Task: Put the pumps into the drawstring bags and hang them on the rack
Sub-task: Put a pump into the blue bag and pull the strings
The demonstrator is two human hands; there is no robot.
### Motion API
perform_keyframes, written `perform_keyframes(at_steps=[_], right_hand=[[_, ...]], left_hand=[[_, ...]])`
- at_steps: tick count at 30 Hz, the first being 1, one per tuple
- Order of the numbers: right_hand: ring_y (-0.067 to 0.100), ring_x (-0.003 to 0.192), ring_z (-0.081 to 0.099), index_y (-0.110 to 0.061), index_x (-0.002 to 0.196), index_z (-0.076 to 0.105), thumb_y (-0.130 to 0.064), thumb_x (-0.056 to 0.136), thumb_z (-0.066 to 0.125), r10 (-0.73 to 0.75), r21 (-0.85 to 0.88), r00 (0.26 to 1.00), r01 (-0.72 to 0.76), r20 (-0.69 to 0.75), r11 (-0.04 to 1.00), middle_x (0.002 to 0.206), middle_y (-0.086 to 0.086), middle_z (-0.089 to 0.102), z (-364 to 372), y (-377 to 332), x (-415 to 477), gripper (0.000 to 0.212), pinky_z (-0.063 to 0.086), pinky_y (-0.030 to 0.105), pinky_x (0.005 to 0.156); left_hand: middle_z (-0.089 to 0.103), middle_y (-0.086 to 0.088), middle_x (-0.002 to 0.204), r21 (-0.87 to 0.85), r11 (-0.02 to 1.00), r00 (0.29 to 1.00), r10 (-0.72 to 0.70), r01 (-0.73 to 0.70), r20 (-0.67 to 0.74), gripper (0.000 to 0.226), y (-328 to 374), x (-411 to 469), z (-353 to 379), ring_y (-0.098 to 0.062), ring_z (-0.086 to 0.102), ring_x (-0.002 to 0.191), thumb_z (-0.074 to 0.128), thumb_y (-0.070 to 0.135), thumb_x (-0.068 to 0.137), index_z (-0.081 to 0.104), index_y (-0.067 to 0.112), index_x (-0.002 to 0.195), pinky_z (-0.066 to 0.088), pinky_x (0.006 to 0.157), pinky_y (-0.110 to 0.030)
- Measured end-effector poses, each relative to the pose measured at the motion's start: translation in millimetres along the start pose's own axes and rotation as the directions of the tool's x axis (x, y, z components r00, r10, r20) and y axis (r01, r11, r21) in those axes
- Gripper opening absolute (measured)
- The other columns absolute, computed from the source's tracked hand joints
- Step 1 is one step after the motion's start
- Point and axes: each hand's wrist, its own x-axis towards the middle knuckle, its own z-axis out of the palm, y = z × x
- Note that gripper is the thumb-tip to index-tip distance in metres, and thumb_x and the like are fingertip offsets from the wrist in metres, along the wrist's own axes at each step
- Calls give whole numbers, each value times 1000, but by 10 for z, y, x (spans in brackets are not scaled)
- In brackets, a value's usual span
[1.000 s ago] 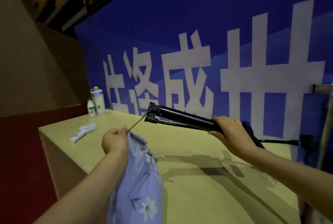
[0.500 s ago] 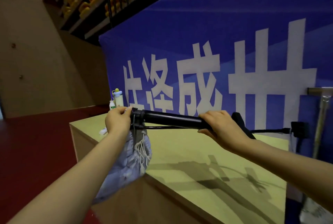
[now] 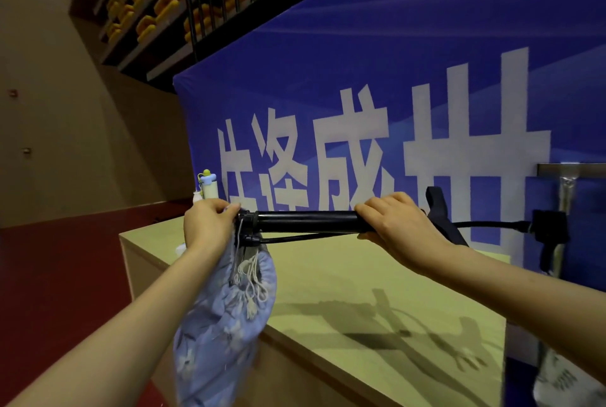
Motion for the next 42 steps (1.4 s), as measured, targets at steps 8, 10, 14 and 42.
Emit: perform_keyframes(at_steps=[8, 10, 14, 42], right_hand=[[18, 80, 67, -14, 112, 62, -32, 69, 80, -68, -44, 997, 66, -38, 997, 94, 1, 70, -24, 11, -25, 49, 53, 32, 76], [18, 81, 67, -14, 111, 64, -33, 69, 80, -89, -57, 995, 87, -33, 995, 93, 1, 71, -46, 14, 6, 48, 53, 31, 77], [16, 86, 65, -20, 107, 64, -33, 77, 73, -220, -30, 975, 221, 24, 975, 95, -4, 69, -83, -85, 135, 34, 49, 30, 86], [25, 77, 47, -12, 75, 50, -12, 80, 60, 62, 405, 760, -412, 647, 816, 78, 7, 51, -101, -597, 278, 11, 35, 30, 54]], left_hand=[[66, -14, 69, 195, 973, 985, 146, -127, -88, 29, 87, -56, 136, -27, 54, 65, 55, 24, 91, 72, 5, 78, 32, 55, -28], [64, -12, 68, 290, 931, 969, 242, -221, -39, 29, 103, -105, 186, -27, 55, 69, 53, 26, 91, 71, 9, 75, 31, 53, -28], [62, -7, 82, 368, 824, 902, 407, -430, 142, 27, 231, -329, 385, -28, 57, 85, 48, 38, 92, 65, 20, 81, 39, 60, -31], [48, -8, 65, -558, 721, 912, -335, 411, 239, 39, 393, -641, 942, -26, 48, 77, 34, 15, 98, 42, 15, 60, 38, 74, -36]])
